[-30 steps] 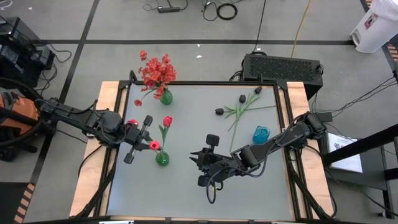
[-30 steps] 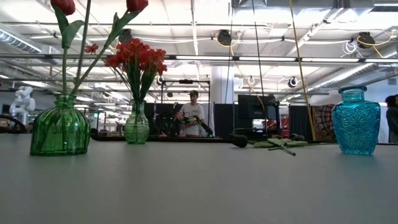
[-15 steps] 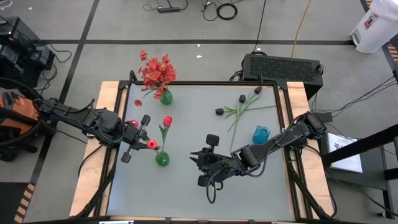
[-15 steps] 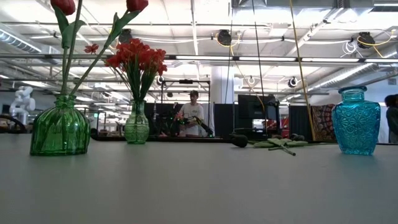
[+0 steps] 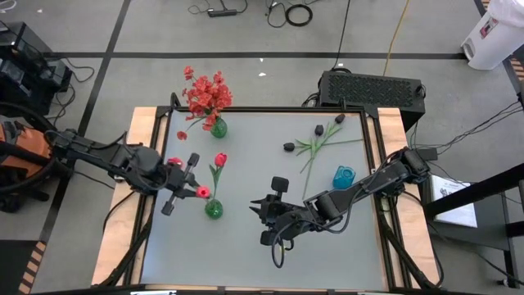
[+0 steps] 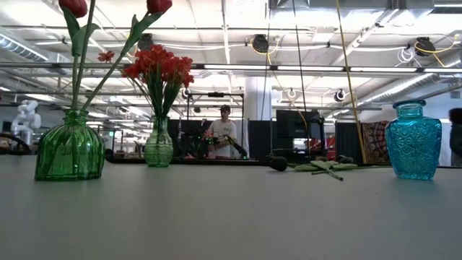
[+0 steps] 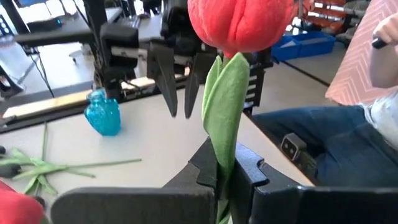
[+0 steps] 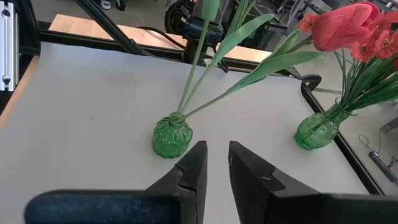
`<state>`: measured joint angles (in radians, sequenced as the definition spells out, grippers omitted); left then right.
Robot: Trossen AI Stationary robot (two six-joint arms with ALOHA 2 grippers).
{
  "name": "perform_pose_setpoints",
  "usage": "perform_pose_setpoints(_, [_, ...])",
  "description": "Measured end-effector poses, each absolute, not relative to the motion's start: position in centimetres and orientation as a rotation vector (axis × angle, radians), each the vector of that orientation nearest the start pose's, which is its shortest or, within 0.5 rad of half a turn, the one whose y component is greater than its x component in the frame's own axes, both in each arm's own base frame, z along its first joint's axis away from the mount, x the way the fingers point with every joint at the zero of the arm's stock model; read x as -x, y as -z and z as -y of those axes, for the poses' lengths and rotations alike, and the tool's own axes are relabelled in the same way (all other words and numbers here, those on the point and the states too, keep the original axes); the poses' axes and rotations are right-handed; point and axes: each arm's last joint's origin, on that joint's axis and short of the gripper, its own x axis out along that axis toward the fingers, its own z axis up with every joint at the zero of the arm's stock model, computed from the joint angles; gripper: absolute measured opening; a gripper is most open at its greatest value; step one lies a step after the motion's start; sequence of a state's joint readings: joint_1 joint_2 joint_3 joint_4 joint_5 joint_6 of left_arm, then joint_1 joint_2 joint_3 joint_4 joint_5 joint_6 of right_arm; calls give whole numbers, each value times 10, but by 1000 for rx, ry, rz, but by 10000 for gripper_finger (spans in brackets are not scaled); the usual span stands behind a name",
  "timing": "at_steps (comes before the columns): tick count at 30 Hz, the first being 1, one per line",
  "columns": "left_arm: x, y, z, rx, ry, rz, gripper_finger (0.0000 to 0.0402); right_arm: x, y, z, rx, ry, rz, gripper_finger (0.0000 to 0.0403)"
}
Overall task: Sort flowers into vase by color
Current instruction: Put the red flower into the bottom green vase, then put the middle black flower into the blue vase
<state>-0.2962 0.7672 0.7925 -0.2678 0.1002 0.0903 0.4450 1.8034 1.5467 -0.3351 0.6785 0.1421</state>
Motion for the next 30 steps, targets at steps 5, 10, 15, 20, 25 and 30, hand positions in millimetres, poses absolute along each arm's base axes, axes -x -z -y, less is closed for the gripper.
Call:
perform_pose_setpoints(5, [-163,-323,53,-112,406,-282,15,-376,-306,-159,178,261,-483,59])
perform_pose_setpoints(10, [-166,-320,53,-90,390,-308,25,-376,-305,-159,182,261,-491,59])
perform_pose_setpoints(15, [-165,-316,53,-73,368,-365,79,-375,-305,-159,184,262,-495,59])
perform_pose_setpoints(20, [-164,-312,51,-57,336,-410,139,-375,-305,-159,184,262,-495,59])
perform_pose_setpoints(25, [-158,-314,48,-66,291,-406,162,-375,-305,-159,183,262,-496,59])
perform_pose_setpoints(30, [-145,-323,43,-65,245,-337,163,-375,-305,-159,182,259,-497,59])
